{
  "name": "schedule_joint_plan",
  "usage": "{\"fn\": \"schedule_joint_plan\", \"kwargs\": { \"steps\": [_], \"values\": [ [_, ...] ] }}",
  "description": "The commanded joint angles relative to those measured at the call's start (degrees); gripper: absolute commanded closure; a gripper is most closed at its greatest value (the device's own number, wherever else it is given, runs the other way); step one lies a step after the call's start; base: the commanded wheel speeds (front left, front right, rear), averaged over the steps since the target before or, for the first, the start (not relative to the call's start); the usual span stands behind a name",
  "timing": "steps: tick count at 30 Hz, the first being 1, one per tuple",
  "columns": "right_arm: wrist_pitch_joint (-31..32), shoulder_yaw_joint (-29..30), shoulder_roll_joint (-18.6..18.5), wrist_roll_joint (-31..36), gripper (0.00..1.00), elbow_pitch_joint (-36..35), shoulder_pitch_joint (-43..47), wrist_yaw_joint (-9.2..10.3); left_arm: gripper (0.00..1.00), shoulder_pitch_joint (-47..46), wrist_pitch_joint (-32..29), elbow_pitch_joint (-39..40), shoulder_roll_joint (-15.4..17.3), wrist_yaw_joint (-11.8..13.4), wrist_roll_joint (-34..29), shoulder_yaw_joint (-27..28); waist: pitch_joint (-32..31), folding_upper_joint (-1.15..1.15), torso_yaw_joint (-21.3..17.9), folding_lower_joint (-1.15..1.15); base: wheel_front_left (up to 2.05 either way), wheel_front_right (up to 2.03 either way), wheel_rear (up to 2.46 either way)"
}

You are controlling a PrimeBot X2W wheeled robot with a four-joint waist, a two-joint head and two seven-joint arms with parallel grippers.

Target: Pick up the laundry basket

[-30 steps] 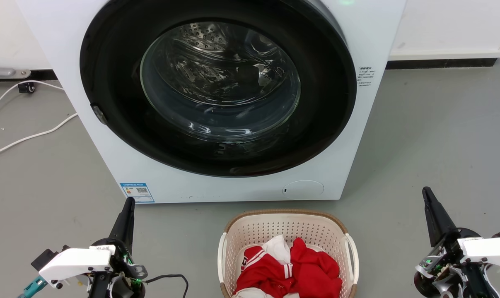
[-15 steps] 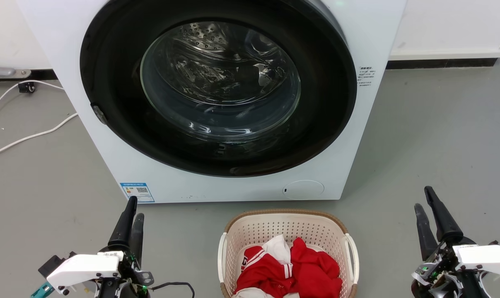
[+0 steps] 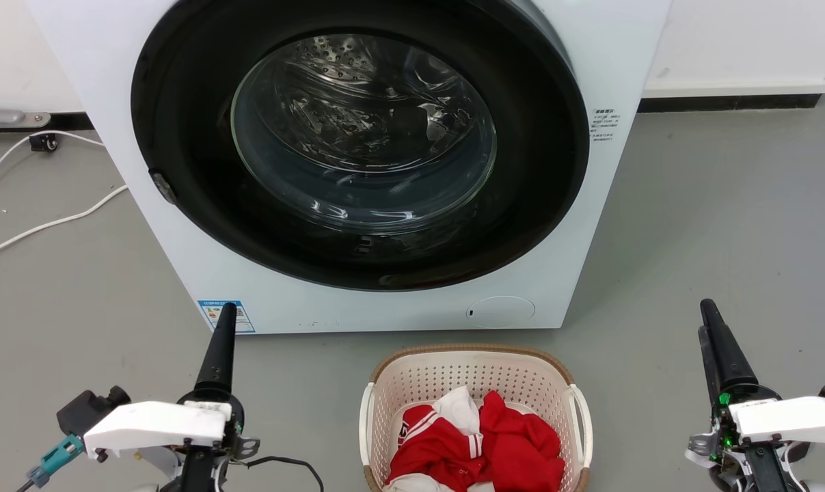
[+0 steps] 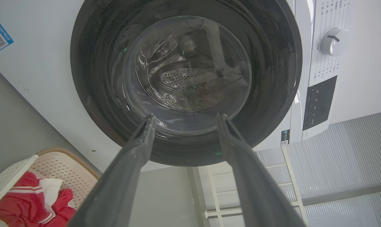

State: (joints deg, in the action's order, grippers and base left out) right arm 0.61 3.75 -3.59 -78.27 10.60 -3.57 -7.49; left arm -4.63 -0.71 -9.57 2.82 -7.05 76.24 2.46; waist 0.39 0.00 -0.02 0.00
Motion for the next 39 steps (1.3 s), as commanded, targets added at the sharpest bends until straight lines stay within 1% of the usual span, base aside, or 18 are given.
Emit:
{"fn": "schedule_joint_plan", "kwargs": {
  "steps": [1,7,13,24,39],
  "values": [
    [-0.4,-0.1,-0.5,2.5,0.00,-1.5,-0.8,0.00,0.00,-1.6,0.6,1.5,0.2,0.1,-2.0,-0.4,0.0,0.00,0.0,0.00,0.00,0.00,0.00],
    [-1.8,-0.5,-0.1,12.6,0.00,-2.9,-0.1,0.00,0.00,-1.7,1.9,3.1,0.2,1.5,-10.8,-2.2,0.1,0.00,0.0,0.00,0.00,0.00,0.00],
    [-3.1,-0.9,0.1,20.7,0.00,-3.8,0.5,0.00,0.00,-1.6,3.2,3.9,0.2,2.5,-17.1,-3.5,0.1,0.00,0.0,0.00,0.00,0.00,0.00],
    [-4.8,-1.6,0.4,31.8,0.00,-4.2,1.3,0.00,0.00,-0.9,5.4,3.5,0.2,3.4,-28.8,-5.1,-0.1,0.00,0.1,0.00,0.00,0.00,0.00],
    [-5.3,-2.4,0.5,44.9,0.00,-5.2,2.2,0.00,0.00,0.0,8.0,2.7,0.3,4.4,-40.9,-6.7,-0.2,0.00,0.4,0.00,0.00,0.00,0.00]
  ]
}}
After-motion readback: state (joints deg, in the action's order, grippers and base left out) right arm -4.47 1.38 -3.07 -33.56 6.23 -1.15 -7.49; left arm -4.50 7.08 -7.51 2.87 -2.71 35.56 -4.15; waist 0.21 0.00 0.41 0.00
